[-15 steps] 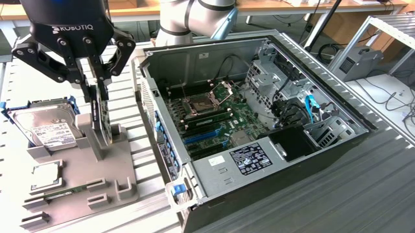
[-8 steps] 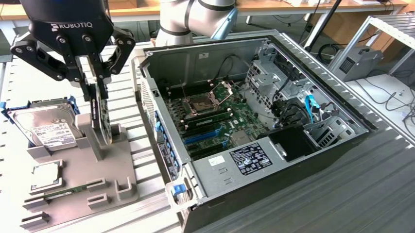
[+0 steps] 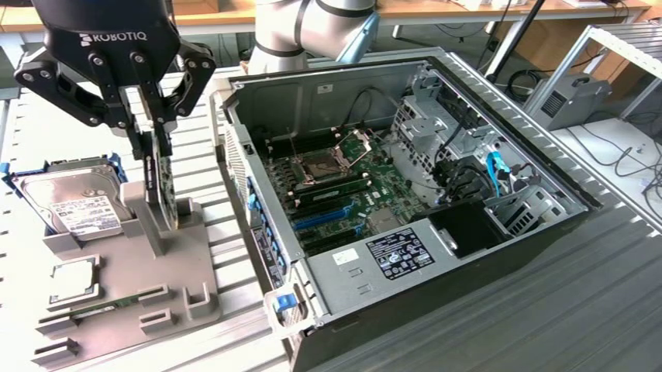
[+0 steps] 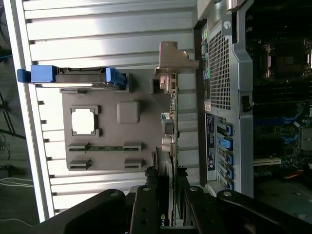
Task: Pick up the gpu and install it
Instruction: 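Pick up the gpu and move the gpu toward the slot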
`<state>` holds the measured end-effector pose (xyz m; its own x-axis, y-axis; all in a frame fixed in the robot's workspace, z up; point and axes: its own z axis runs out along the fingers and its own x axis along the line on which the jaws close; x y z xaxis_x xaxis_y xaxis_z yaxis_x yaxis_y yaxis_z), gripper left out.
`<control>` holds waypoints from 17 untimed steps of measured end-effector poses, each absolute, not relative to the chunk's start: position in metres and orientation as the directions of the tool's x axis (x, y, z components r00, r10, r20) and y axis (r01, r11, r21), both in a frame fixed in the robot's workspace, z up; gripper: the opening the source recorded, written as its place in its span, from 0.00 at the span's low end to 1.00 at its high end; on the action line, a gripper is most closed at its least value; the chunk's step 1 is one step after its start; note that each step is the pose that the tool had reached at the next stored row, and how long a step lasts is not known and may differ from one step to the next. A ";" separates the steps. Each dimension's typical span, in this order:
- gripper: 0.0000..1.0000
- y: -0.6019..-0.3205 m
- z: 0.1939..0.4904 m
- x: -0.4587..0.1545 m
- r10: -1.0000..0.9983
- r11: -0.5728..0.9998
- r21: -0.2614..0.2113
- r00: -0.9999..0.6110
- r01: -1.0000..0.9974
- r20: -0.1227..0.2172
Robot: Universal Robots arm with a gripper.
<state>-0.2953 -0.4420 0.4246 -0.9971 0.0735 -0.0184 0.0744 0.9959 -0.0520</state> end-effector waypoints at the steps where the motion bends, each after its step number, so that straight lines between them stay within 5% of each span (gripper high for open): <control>1: 0.26 -0.442 0.425 -0.295 0.074 0.996 -0.052 -0.997 0.074 -0.018; 17: 0.26 -0.442 0.431 -0.295 0.074 0.996 -0.052 -0.997 0.074 -0.018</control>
